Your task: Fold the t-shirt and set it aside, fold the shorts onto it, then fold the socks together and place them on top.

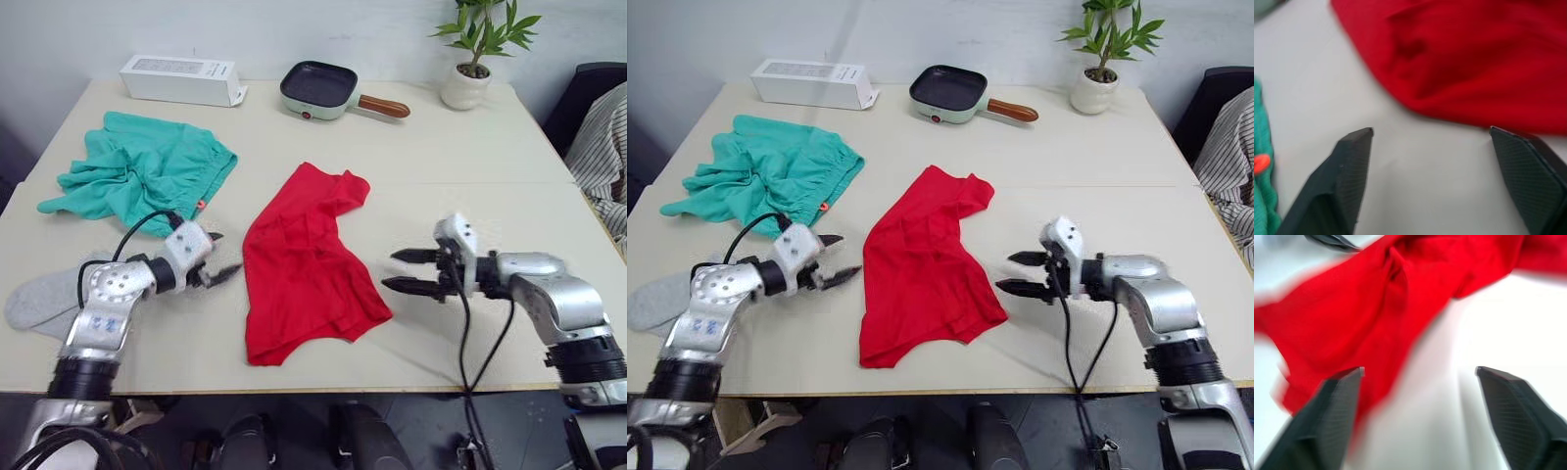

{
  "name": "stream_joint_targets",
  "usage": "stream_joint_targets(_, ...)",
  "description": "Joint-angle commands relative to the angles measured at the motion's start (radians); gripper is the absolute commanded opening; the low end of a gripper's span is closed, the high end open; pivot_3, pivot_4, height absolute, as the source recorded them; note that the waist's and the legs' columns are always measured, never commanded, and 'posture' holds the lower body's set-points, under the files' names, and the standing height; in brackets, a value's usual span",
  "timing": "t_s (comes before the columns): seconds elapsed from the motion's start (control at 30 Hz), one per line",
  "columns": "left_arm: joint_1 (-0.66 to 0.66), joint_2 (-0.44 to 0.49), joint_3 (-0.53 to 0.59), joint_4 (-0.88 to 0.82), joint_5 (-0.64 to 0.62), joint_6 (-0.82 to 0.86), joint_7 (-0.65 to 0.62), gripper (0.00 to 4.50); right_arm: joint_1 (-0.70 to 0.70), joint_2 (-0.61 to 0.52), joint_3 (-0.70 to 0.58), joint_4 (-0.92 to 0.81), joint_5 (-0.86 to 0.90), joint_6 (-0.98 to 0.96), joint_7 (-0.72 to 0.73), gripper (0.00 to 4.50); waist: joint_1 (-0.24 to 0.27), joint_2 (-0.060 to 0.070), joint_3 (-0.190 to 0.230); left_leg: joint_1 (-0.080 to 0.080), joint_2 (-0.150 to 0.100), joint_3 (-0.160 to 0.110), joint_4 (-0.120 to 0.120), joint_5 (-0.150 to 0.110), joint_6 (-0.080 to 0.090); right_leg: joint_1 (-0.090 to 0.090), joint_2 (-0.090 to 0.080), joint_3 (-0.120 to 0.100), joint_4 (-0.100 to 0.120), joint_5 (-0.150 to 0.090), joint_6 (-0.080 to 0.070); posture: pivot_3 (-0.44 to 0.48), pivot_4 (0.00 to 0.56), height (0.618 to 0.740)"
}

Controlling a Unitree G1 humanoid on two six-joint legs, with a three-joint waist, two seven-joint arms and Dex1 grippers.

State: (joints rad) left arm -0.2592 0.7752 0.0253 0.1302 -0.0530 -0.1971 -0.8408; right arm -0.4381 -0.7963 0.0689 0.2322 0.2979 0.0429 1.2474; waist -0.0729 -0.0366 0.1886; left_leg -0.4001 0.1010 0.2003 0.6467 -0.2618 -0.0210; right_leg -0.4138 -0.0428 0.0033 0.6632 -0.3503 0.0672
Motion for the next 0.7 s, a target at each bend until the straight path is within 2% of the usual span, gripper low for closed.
stream_joint_targets(0.03, 0.034, 0.061, -0.028, 0.058, 0.067, -0.350, -0.046, 4.44, -0.009, -0.003, -0.003, 0.162, -0.088, -0.433, 0.085, 4.46, -0.001, 0.000, 0.000, 0.000, 0.000, 0.001, 0.000, 0.000, 0.000, 0.000, 0.000, 0.000, 0.000, 0.000, 0.000, 0.000, 0.150, 0.740)
stream_joint_targets(0.13, 0.037, 0.095, -0.060, 0.164, 0.140, -0.593, -0.026, 4.44, -0.046, 0.018, 0.016, 0.336, -0.140, -0.760, 0.127, 4.46, -0.008, 0.001, 0.001, 0.006, 0.000, 0.002, -0.001, 0.000, 0.001, 0.003, 0.000, 0.003, 0.000, 0.000, 0.000, 0.000, 0.150, 0.740)
stream_joint_targets(0.27, 0.007, 0.081, -0.097, 0.225, 0.174, -0.717, 0.005, 4.44, -0.107, 0.072, 0.048, 0.500, -0.166, -1.023, 0.146, 4.46, -0.023, 0.002, 0.001, 0.016, 0.003, 0.004, -0.002, -0.001, 0.001, 0.012, -0.001, 0.008, 0.000, 0.000, 0.000, 0.000, 0.150, 0.740)
stream_joint_targets(0.37, -0.017, 0.061, -0.146, 0.244, 0.185, -0.789, 0.002, 4.44, -0.150, 0.121, 0.090, 0.560, -0.183, -1.125, 0.145, 4.46, -0.027, 0.002, 0.001, 0.026, 0.004, 0.004, -0.003, -0.002, 0.003, 0.023, -0.002, 0.007, -0.002, 0.000, 0.000, 0.000, 0.150, 0.740)
stream_joint_targets(0.7, -0.115, 0.022, -0.241, 0.331, 0.250, -0.913, 0.035, 4.44, -0.266, 0.221, 0.206, 0.728, -0.293, -1.291, 0.073, 4.46, -0.038, 0.003, -0.001, 0.034, 0.005, 0.002, -0.001, -0.002, 0.003, 0.031, -0.003, 0.006, 0.000, 0.000, -0.001, 0.000, 0.150, 0.740)
